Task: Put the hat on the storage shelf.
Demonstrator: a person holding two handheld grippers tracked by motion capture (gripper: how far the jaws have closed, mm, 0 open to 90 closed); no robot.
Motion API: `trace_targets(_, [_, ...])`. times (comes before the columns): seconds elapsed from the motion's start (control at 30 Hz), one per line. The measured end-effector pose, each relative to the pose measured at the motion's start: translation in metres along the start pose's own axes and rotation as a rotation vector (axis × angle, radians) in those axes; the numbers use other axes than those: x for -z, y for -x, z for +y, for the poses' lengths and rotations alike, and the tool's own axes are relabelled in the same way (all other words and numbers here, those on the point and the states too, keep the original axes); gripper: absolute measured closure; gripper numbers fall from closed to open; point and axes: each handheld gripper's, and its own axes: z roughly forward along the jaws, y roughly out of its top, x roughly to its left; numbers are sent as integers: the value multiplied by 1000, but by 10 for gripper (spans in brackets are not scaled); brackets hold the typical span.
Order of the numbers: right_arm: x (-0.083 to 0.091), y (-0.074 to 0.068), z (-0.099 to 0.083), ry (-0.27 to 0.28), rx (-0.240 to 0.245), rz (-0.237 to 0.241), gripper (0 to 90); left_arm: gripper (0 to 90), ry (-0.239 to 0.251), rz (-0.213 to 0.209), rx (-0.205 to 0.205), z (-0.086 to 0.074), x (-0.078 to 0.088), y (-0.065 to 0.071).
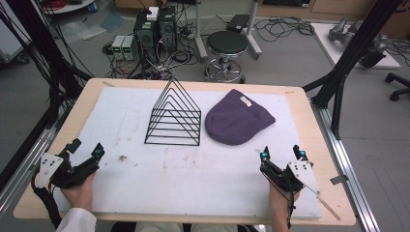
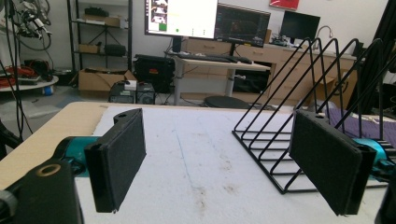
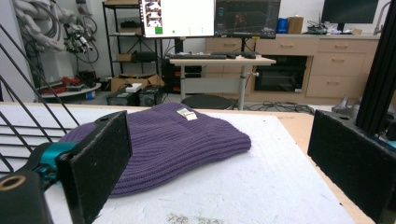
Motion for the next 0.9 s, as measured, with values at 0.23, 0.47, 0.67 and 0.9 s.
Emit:
trace_targets(0.23, [-7,-10,6,-11,22,72,55,190,-9,0,-1,-1,-1,0])
trace_targets(0.47, [-13,-16,19,8,50,103,55,190,-13,-3,-4,-1,-2,0])
trace_targets(0.67, [-34,-17,28,-19,119,149,55,191,-27,-1,-8,-1,-3,2])
trace_targets(0.9, [-53,-17,26,-88,91,164,55,193,-39,-3,-7,-2,-4,3])
